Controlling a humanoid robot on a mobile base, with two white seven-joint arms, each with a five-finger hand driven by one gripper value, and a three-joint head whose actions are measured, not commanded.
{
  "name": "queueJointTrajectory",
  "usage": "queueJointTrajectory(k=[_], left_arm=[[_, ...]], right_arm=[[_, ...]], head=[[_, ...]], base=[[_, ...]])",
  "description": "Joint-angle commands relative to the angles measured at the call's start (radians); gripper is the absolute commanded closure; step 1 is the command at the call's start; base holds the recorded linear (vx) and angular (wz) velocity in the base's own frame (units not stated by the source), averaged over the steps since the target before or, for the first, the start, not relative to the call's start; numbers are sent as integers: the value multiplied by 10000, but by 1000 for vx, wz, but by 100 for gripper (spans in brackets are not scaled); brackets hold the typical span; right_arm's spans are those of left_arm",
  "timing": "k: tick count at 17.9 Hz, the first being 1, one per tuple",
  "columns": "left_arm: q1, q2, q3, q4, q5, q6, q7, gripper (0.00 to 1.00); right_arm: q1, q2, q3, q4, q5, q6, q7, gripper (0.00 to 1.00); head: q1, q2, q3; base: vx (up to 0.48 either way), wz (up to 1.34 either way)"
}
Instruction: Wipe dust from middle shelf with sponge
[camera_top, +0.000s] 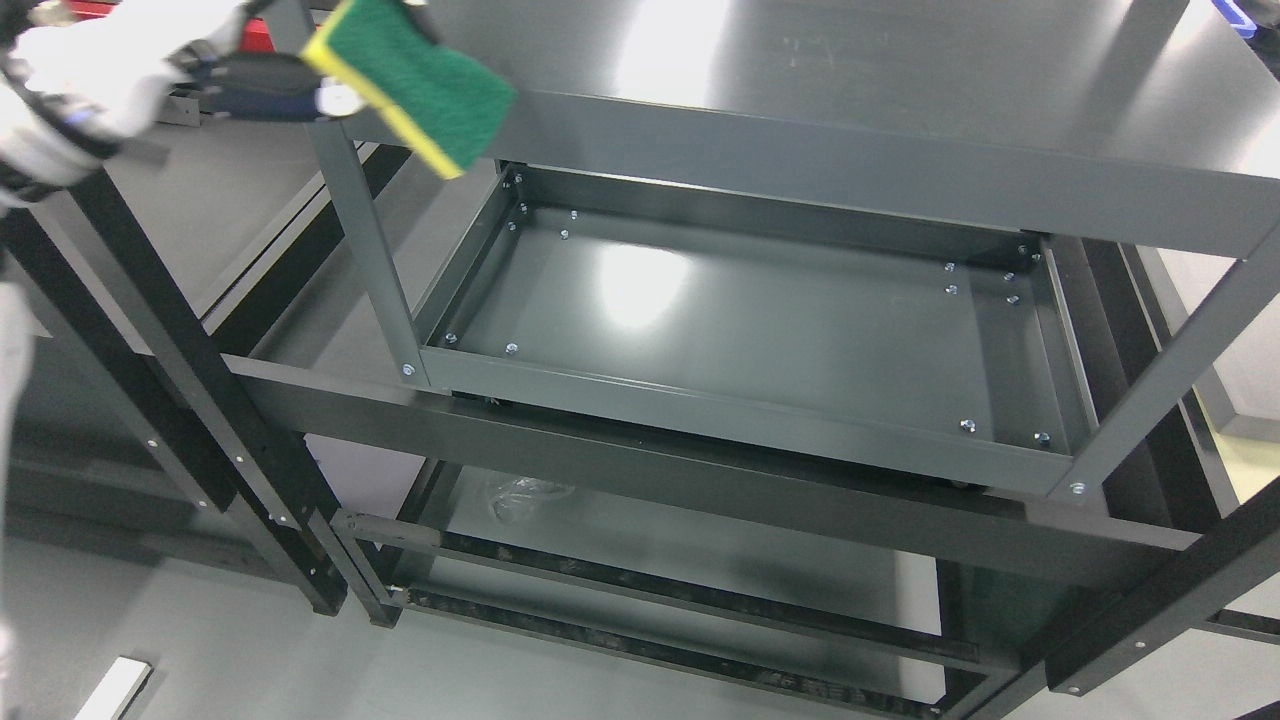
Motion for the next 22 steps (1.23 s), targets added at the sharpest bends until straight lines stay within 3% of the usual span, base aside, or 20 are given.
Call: queueJointTrajectory(k=[1,6,12,22], left_arm=[[-524,-4101,-354,1498,-1845,65,-23,98],[-1151,-4101,-1549,2955,-1755,81,1094,98],[-2240,-4101,-3695,4259,-222,96,2017,98],[-2593,-4101,-6642,4430,101,526,2094,98]], right_arm=[[4,-175,0,-175,0,723,-2,0],[4,-175,0,-175,0,723,-2,0],[4,-175,0,-175,0,723,-2,0],[4,-175,0,-175,0,723,-2,0]], head=[[0,0,0],[0,0,0],[0,0,0],[0,-1,0]], base=[[0,0],[0,0],[0,0],[0,0]])
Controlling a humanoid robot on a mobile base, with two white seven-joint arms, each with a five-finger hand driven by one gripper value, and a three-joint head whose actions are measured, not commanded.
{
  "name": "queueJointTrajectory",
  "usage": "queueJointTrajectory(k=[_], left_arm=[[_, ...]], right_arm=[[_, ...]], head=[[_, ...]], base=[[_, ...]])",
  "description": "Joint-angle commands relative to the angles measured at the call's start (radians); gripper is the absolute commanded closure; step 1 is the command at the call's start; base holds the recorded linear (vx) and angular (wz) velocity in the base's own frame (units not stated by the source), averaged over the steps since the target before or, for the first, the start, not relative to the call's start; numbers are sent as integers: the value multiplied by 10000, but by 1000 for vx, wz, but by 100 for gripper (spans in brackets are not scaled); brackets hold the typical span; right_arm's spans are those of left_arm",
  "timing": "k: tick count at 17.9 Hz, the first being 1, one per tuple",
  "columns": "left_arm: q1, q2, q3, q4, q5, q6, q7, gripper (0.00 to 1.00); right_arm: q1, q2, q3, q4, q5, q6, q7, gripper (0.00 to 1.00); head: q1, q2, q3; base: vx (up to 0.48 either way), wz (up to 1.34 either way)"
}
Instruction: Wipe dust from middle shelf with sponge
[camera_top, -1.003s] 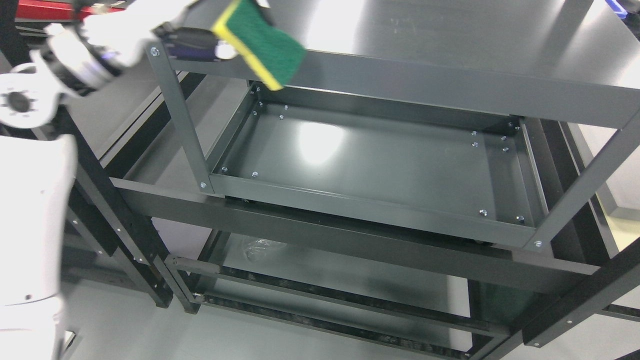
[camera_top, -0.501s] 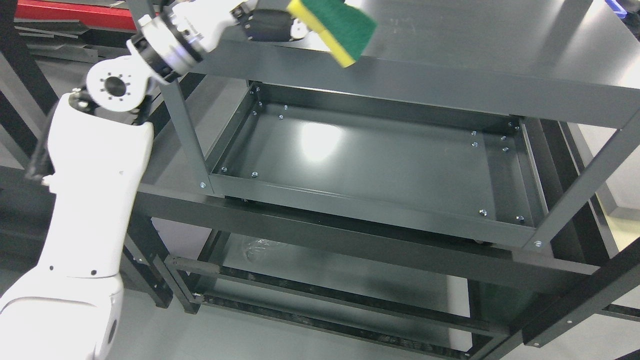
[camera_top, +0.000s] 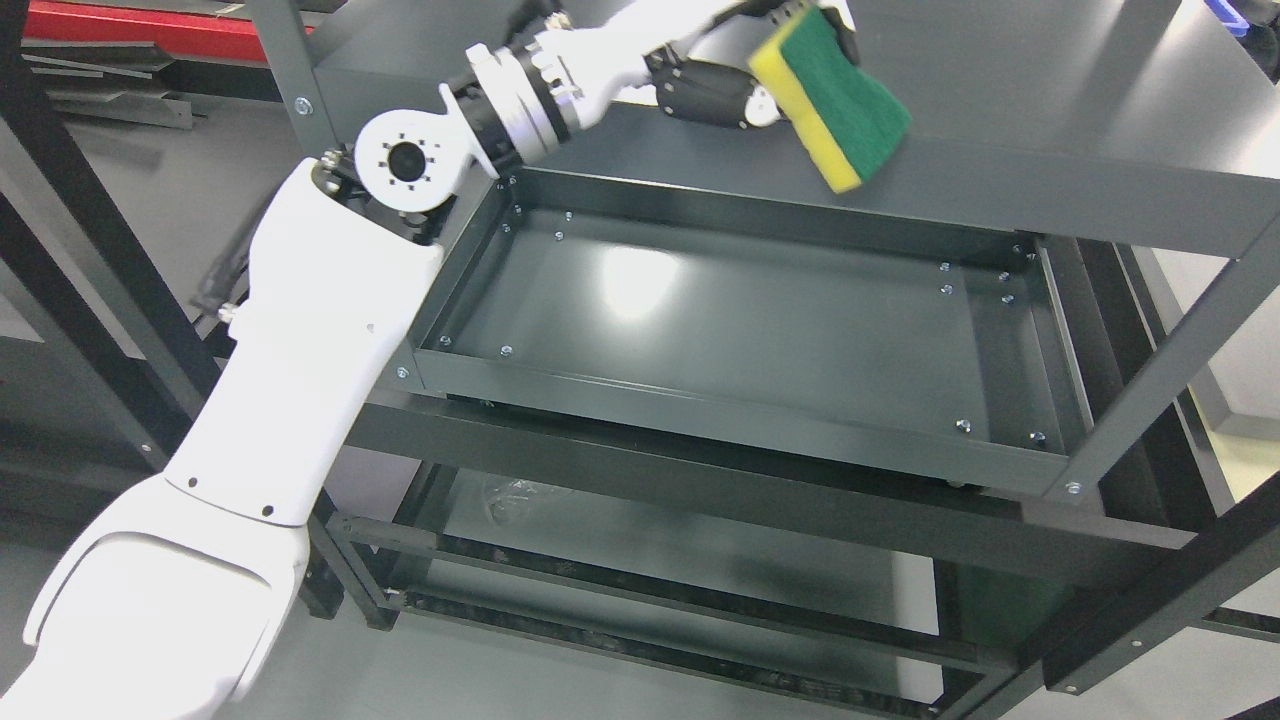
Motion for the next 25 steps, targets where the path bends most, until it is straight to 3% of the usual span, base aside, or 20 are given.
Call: queueJointTrajectory(k=[1,9,21,25], left_arm=[[-450,-313,-2911,802,294,26,203,98],[-1156,-313,-3589,511,387,379,481,98],[-2797,-313,-47,419,-1117,348,-423,98],[-2447,-313,1072,-835,-964,790,-1435,98]], right_arm=[[-8,-175,0,-174,0,723,-3,0],[7,-175,0,-174,0,723,-3,0],[-9,-175,0,-174,0,723,-3,0],[7,-175,0,-174,0,723,-3,0]], head=[[0,0,0],[0,-1,0],[0,-2,0],[0,-2,0]], base=[[0,0],[-3,59],[1,31],[1,-10]])
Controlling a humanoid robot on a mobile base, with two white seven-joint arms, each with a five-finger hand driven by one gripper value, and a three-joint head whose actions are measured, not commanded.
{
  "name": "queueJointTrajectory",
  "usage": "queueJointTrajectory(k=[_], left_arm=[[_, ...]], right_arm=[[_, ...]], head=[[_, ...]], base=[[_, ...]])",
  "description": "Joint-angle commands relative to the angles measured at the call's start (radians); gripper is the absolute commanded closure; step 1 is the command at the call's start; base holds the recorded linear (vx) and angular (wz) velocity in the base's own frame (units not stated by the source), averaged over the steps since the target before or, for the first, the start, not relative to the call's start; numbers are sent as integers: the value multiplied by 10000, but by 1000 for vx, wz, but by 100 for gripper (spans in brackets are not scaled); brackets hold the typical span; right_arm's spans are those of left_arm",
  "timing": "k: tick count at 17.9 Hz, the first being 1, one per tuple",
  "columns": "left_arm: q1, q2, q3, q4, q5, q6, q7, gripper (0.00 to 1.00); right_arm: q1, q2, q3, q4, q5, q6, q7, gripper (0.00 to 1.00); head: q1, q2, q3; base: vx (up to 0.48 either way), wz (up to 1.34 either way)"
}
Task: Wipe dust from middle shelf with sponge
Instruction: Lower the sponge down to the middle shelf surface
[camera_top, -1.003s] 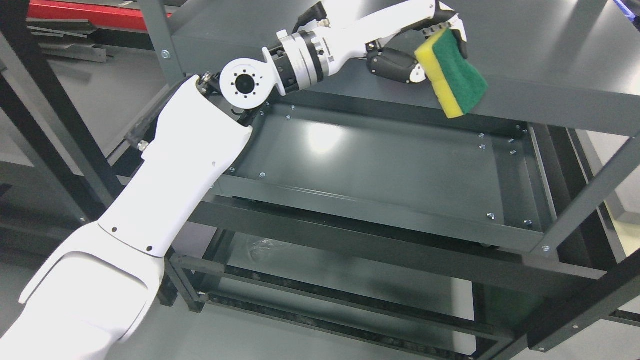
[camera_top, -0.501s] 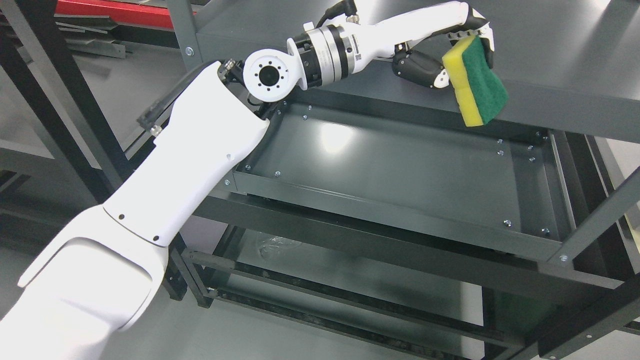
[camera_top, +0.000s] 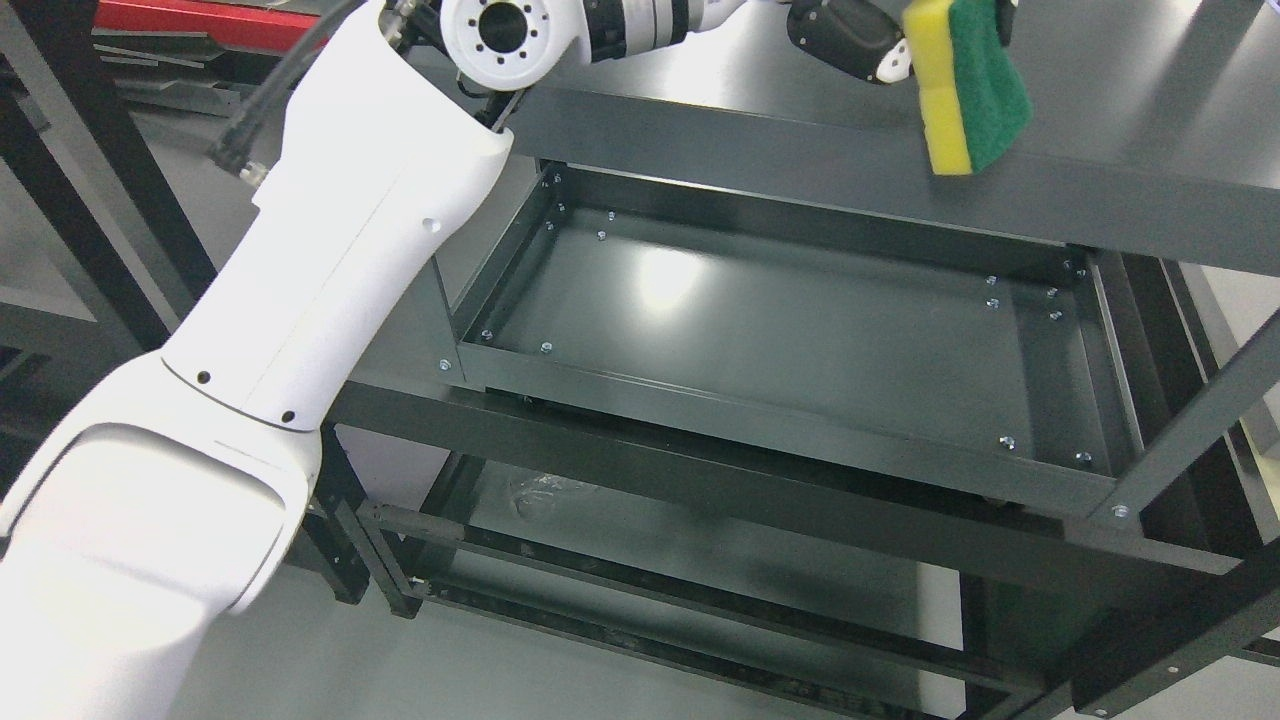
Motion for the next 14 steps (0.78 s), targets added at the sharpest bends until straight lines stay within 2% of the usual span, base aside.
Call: queueJointTrajectory(k=[1,3,4,6,7,9,12,14], left_arm=[[541,137,2314,-1872,530,1232,-678,97],[1705,137,2301,-3207,2839,2704,-435,96],[2881,137,2301,-3943,3703,3077,7,96],[4724,137,2195,-4545,4337,3019,561,96],[5827,137,1935,-4913,4933,2715,731,96],[7916,137,925,-5192,5398,1186,901,96],[9362,137,-608,-5254,5813,-902,917,95],[10007,137,-1271,-5132,5828,-1534,1129,95]], right_arm=[[7,-175,0,-175,0,723,-4,0],[7,-175,0,-175,0,723,-4,0],[7,-175,0,-175,0,723,-4,0],[-8,-175,0,-175,0,723,-4,0],[-8,-175,0,-175,0,723,-4,0],[7,-175,0,-175,0,723,-4,0],[-8,-175,0,-175,0,723,-4,0],[-8,-175,0,-175,0,723,-4,0]], head=[[0,0,0],[0,0,0],[0,0,0],[0,0,0],[0,0,0],[0,0,0],[0,0,0],[0,0,0]], base=[[0,0],[0,0],[0,0],[0,0],[0,0],[0,0],[0,0],[0,0]])
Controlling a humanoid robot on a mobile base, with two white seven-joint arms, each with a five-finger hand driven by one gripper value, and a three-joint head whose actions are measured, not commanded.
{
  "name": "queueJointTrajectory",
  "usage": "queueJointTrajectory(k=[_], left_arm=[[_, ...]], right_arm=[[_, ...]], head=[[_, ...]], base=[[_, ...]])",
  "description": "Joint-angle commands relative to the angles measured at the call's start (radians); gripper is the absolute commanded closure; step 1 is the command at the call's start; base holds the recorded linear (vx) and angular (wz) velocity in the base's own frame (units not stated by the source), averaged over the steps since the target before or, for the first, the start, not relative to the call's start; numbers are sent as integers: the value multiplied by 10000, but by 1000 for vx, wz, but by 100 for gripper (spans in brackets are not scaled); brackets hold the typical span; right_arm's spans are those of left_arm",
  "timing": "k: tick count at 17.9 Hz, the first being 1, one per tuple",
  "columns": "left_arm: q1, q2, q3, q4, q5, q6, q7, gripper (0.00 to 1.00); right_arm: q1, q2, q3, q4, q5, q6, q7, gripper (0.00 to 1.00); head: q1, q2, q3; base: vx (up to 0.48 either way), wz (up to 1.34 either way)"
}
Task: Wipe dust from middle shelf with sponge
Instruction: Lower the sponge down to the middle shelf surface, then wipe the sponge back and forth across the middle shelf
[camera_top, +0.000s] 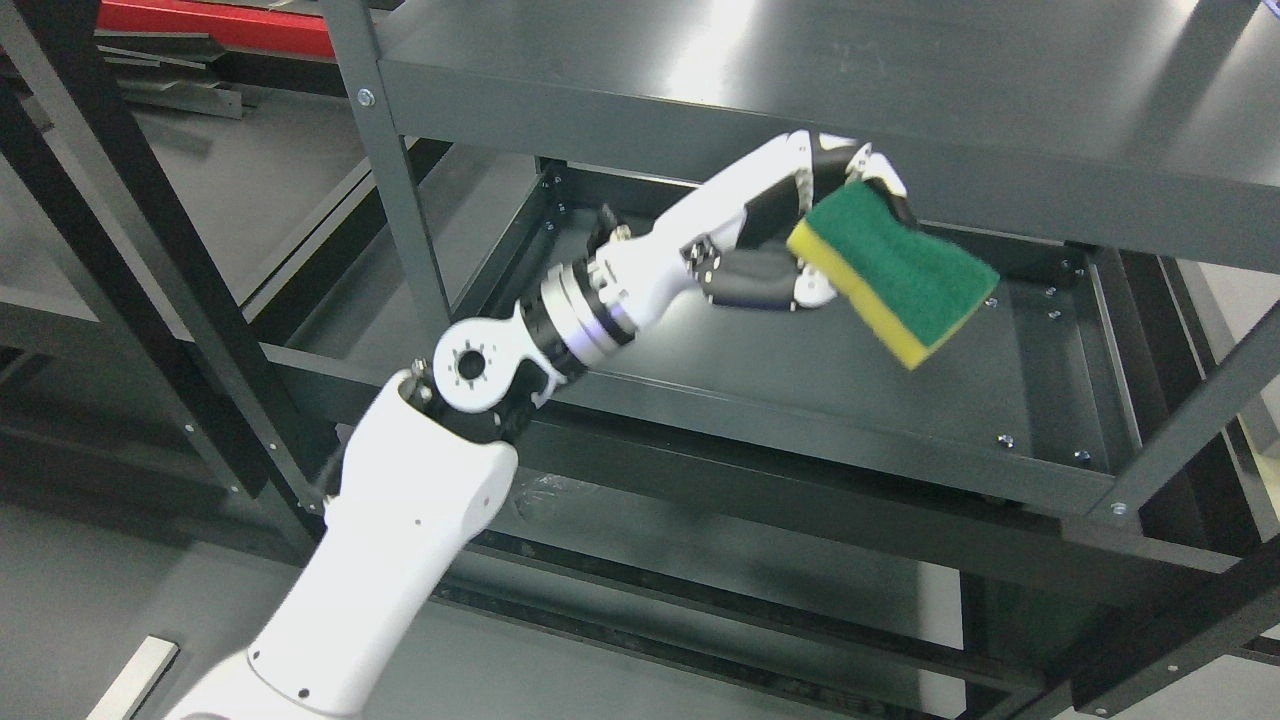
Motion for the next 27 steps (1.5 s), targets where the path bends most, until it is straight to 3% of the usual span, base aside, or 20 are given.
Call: queueJointTrajectory(k=[1,5,6,10,15,17,27], left_arm=[[3309,163,-1969,-1512,985,-1417,811,95],[4645,163,-485,-1099,955,-1434,4688,90],[4830,163,5,-899,863,-1434,5077,90],[4985,163,2596,-805,-775,-931,5142,91],[4985,163,4515,-1019,-2906,420,5143,94],[4970,163,4718,-1233,-3492,453,5127,94],[4862,163,5026,-1096,-3280,422,5188,94]], right_arm=[[10,-175,0,-175,0,723,-46,0],[10,-175,0,-175,0,723,-46,0],[-5,-175,0,-175,0,723,-46,0],[10,-175,0,-175,0,723,-46,0],[10,-175,0,-175,0,738,-46,0],[10,-175,0,-175,0,723,-46,0],[10,-175,0,-175,0,723,-46,0]], head=[[0,0,0],[0,0,0],[0,0,0],[0,0,0],[0,0,0],[0,0,0],[0,0,0]], base=[[0,0],[0,0],[0,0],[-13,0],[-31,3],[-34,0],[-2,0]])
